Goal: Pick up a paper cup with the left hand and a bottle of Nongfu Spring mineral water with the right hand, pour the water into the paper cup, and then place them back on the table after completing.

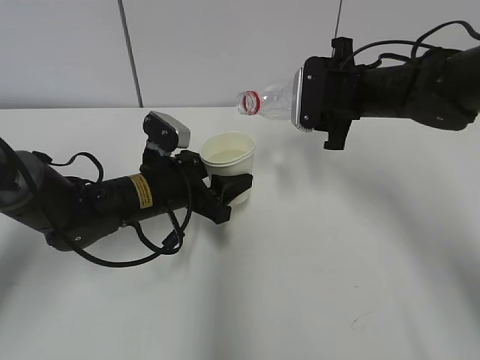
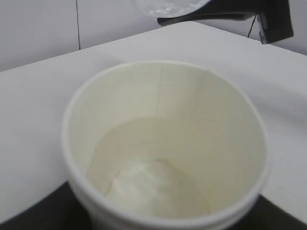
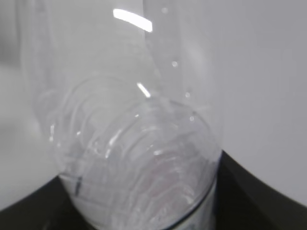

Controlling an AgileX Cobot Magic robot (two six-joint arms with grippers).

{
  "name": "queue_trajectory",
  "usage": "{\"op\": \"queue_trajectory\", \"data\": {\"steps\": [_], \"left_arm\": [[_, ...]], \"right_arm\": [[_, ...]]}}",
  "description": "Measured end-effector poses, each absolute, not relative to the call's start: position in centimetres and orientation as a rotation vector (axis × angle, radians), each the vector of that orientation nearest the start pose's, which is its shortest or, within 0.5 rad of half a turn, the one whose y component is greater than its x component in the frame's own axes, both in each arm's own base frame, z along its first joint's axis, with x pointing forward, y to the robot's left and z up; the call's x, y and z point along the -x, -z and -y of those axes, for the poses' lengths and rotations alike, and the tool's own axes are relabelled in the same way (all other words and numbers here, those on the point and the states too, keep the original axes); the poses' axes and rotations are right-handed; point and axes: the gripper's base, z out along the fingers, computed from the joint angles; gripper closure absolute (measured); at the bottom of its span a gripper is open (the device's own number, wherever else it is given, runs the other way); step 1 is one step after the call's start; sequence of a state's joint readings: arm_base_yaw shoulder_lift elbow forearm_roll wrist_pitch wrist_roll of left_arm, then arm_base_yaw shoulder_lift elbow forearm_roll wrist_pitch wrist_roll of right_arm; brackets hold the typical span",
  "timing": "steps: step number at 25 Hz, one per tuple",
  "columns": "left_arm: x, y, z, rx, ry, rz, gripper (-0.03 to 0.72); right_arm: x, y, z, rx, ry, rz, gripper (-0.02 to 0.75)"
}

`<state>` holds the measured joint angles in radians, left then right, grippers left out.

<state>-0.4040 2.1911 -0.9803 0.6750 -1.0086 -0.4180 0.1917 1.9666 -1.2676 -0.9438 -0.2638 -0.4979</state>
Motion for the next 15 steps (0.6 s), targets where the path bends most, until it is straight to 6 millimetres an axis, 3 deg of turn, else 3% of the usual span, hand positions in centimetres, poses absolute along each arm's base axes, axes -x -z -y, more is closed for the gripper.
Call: {"op": "queue_trajectory", "data": {"steps": [15], "left_arm": [[-35.08,-9.21,19.6,-0.735,0.76,-1.728,0.274]], "right_arm": [[-43.06,-20.29,-10.21,1.213,0.282,-1.633,0.291]]}}
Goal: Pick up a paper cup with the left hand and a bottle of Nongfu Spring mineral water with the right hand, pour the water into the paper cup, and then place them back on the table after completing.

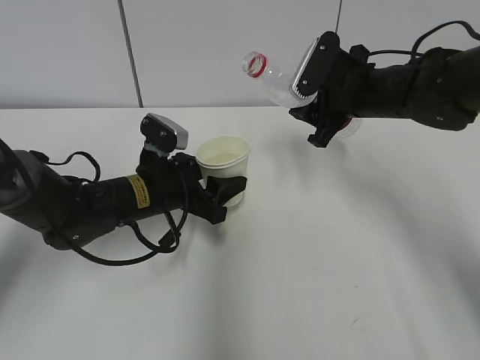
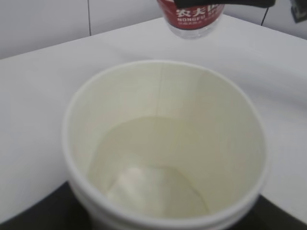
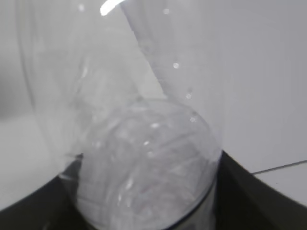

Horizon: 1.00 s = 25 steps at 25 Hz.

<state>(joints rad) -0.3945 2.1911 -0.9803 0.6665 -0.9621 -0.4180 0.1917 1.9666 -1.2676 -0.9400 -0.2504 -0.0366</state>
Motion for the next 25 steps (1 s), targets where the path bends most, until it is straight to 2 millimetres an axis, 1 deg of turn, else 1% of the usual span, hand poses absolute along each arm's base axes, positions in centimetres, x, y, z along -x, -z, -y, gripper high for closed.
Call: {"op": "queue_trajectory", "data": {"steps": [10,17,25], "left_arm": [[-36.0,-9.2,17.9,-0.688,0.724,-1.745,0.274],[-36.0,-9.2,17.8,-0.686,0.722,-1.746,0.274],[-36.4,-9.2,17.1,-0.666,0.707,-1.752,0.274]], "right_arm": [[-43.1,-20.2,-9.9,0.956,0.107,-1.792,0.291],[-42.6,-19.5,-8.0,0.772,-0.104,-1.803,0.291],[-41.0,-18.0,-5.6,0.612,-0.283,-1.753,0.292]]}}
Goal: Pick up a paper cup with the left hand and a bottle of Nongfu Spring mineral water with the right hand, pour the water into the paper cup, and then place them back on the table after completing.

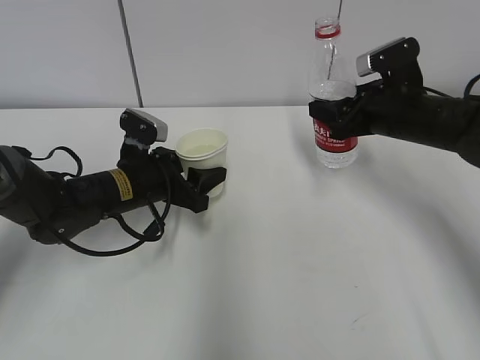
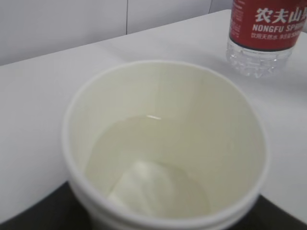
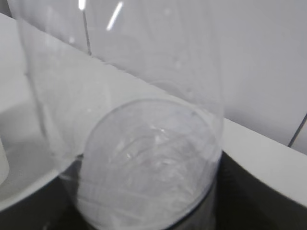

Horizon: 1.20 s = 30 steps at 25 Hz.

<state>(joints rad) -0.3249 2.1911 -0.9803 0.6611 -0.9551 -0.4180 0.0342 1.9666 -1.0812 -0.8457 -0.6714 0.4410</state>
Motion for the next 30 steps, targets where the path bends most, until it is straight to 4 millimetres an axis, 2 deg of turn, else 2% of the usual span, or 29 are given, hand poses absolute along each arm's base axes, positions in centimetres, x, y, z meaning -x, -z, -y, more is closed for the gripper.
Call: {"op": "queue_trajectory", "data": {"steps": [5,10,20,30], "left_arm": [[-36.6,-9.2,16.6,-0.655,0.696,-1.754,0.275],[-37.4,-9.2,14.9,-0.595,0.661,-1.764,0.275],[-38.4,-8.6,11.9,-0.56,0.537,-1.834,0.275],[-39.1,-8.4,10.6,-0.478,0.431,-1.85,0.275]], "right_arm": [[-40.0,-17.2,-5.5,0.583,-0.332,-1.721,0.292],[-39.4,-17.0,-5.8,0.58,-0.378,-1.664,0.292],[-39.5,-16.0,-6.1,0.537,-0.457,-1.608,0.292],[-39.5,-16.0,-6.1,0.537,-0.46,-1.605,0.292]]}}
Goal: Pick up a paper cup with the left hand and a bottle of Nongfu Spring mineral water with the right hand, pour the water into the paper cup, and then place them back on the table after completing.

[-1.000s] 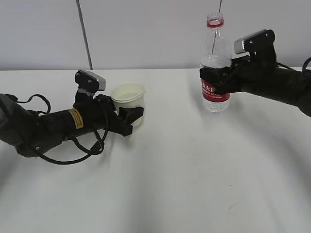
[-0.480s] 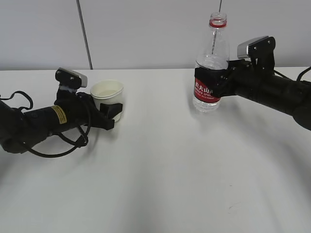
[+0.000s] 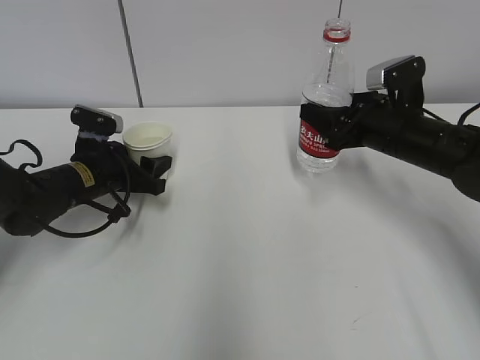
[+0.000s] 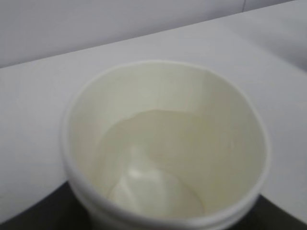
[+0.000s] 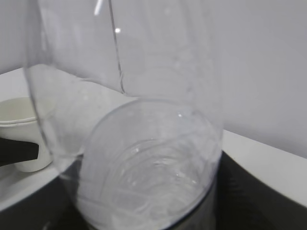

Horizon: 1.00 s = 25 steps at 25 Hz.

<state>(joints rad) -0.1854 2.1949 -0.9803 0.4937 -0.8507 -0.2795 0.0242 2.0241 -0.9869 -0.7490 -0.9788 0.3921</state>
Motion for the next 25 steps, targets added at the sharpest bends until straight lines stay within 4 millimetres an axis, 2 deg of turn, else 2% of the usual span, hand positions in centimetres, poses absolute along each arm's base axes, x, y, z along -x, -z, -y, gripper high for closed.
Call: {"op": "queue_trajectory", "data": {"steps": [10,17,25], "left_arm": [[-39.4,-7.1,10.6,-0.421,0.45,-1.82,0.275],[-39.4,-7.0,10.6,-0.419,0.451,-1.816,0.27],[-39.3,-6.7,10.6,-0.42,0.451,-1.828,0.174]], "right_arm": [[-39.6,-16.0,-6.1,0.527,-0.46,-1.605,0.292],[-39.6,-16.0,-6.1,0.527,-0.46,-1.605,0.292],[-39.6,-16.0,-6.1,0.527,-0.46,-1.605,0.292]]}}
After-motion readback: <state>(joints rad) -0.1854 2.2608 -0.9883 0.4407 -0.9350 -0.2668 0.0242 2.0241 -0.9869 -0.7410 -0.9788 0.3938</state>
